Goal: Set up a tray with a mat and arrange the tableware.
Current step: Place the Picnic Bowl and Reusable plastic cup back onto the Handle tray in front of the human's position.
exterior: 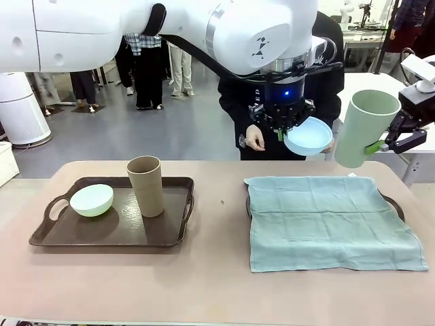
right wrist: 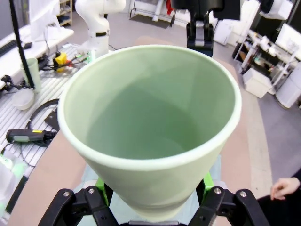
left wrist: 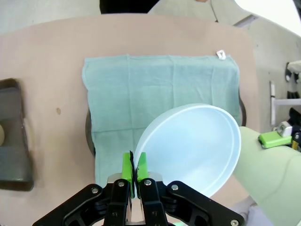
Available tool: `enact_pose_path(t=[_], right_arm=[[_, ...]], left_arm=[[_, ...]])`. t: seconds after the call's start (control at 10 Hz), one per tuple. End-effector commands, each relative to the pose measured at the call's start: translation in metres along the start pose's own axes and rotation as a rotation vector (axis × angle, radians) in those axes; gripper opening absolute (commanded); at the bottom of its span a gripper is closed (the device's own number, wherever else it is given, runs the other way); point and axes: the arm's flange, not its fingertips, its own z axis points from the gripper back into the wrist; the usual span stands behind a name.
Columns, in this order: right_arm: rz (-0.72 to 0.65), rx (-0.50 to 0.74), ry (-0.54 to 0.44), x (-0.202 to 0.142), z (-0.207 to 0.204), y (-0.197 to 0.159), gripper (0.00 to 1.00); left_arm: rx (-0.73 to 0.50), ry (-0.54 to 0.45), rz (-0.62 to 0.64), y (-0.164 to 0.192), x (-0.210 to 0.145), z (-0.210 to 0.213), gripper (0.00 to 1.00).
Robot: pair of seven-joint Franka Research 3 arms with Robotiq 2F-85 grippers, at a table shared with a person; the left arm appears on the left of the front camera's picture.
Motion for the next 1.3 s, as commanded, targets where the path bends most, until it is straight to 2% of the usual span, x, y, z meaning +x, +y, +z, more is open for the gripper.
enact_pose_path(t=[0.0, 0.1, 0.3, 0.4, 0.5, 0.6, 0.7, 0.9, 1.2], right_arm=[[-0.039, 0.035, -0.036, -0.036, 0.006, 0.000, 0.82], [-0.077, 0.040, -0.065, -0.061, 0.005, 0.003, 0.82], [-0.147, 0.073, -0.061, -0.106, 0.000, 0.009, 0.82], [-0.101, 0.018, -0.048, -0.068, -0.004, 0.010, 0.82], [-0.101, 0.018, -0.048, -0.068, -0.004, 0.010, 0.82], [-0.101, 0.018, -0.048, -0.068, -0.004, 0.010, 0.82], [-0.134, 0.034, -0.057, -0.096, -0.008, 0.014, 0.82], [-0.153, 0.036, -0.117, -0.119, -0.006, 0.009, 0.82], [-0.190, 0.036, -0.131, -0.153, -0.010, -0.002, 0.82]], left_arm=[[-0.072, 0.091, -0.048, 0.017, 0.005, -0.025, 0.04], [-0.086, 0.149, -0.039, 0.026, 0.002, -0.049, 0.04], [-0.115, 0.225, -0.019, 0.043, -0.003, -0.087, 0.04], [-0.101, 0.225, 0.010, 0.044, -0.005, -0.092, 0.04], [-0.075, 0.183, -0.014, 0.033, 0.001, -0.082, 0.04], [-0.075, 0.183, -0.014, 0.033, 0.001, -0.082, 0.04], [-0.076, 0.218, 0.002, 0.040, 0.000, -0.102, 0.04], [-0.094, 0.280, 0.019, 0.050, 0.008, -0.128, 0.04], [-0.091, 0.277, 0.026, 0.056, 0.012, -0.154, 0.04]])
